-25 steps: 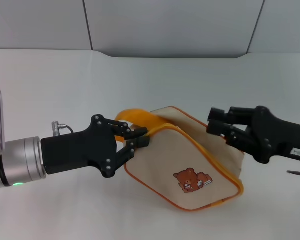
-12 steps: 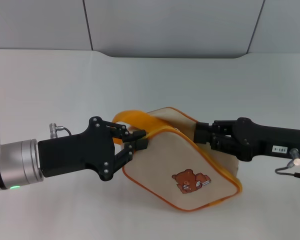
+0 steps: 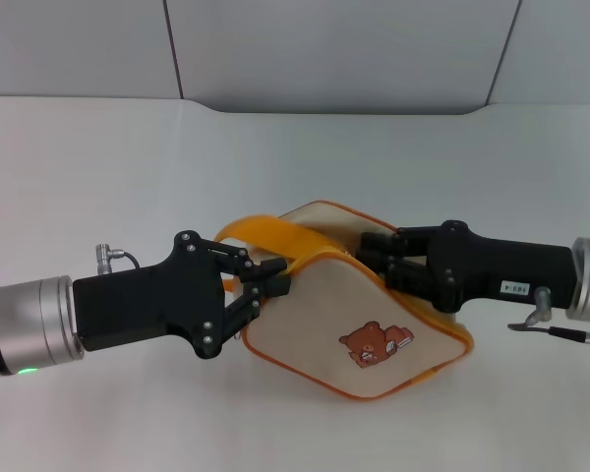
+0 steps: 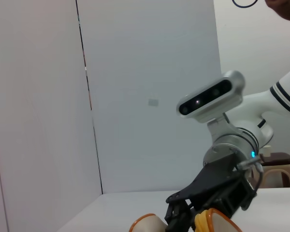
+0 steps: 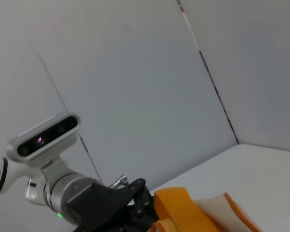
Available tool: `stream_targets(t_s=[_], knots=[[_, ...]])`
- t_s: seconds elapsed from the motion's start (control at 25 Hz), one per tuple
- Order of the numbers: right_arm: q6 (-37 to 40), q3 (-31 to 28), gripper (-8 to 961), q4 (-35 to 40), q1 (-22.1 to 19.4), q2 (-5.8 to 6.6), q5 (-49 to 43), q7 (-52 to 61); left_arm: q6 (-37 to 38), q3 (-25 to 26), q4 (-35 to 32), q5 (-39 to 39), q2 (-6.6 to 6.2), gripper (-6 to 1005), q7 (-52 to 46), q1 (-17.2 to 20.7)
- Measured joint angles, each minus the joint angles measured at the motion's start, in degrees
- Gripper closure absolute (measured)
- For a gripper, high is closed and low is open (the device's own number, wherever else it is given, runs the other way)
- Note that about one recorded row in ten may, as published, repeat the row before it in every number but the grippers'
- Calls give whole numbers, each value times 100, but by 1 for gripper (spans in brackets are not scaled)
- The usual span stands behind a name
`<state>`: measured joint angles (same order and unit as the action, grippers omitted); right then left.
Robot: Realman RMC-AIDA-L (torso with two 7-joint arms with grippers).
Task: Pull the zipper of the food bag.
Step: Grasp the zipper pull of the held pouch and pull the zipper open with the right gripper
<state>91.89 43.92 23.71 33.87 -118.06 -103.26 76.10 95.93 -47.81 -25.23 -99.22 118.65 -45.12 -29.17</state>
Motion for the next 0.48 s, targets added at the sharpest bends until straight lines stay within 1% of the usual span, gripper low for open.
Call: stream_targets(t_s=[0.04, 0.12, 0.16, 0.24, 0.32, 0.36, 0.48], knots=[[7, 7, 704, 40, -19, -42, 0, -217, 0, 0, 0, 0, 0, 921, 0, 0], [12, 12, 703, 63, -38, -74, -1, -542, 0, 0, 0, 0, 0, 922, 2, -1], [18, 68, 703, 60, -44, -83, 0, -973, 0, 0, 0, 0, -1, 922, 3, -7], [19, 104, 703, 60, -44, -83, 0, -1110, 0, 0, 0, 0, 0, 922, 3, -10], [16, 201, 703, 60, -56, -84, 0, -1496, -10, 1, 1, 5, -1, 922, 1, -24], [12, 238, 703, 55, -103, -86, 0, -1879, -28, 31, 1, 8, -3, 921, -14, -41], [13, 240, 704, 58, -163, -86, 0, -2197, -37, 100, 1, 9, -11, 921, -39, -50]])
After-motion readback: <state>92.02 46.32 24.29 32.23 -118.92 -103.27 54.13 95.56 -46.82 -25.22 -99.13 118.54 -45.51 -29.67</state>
